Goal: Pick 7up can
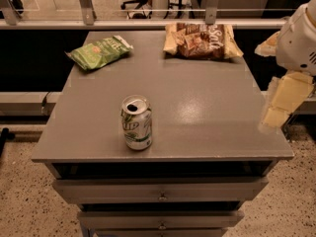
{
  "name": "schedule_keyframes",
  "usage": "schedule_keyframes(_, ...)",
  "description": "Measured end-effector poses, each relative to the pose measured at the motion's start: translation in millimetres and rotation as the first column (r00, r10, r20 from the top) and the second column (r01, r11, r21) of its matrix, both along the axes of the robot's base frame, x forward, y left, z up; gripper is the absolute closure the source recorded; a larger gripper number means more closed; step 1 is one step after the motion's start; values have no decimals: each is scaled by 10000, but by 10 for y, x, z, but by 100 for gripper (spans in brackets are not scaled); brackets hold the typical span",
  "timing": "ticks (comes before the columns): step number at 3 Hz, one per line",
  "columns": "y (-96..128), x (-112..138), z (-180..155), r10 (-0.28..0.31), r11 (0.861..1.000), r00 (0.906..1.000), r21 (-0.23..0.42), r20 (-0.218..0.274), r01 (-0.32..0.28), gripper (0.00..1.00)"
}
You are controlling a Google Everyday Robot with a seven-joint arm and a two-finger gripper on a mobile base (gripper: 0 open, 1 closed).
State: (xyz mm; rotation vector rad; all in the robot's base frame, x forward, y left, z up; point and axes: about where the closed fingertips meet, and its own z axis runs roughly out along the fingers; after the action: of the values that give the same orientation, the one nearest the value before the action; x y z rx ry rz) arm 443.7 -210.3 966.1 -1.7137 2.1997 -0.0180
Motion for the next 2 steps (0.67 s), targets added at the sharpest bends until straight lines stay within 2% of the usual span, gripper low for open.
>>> schedule_keyframes(1,208,119,-349,446,9851,9985,1676,-329,-385,0)
schedule_keyframes(2,485,190,-628,989,9410,9943,3287,-393,-806,0)
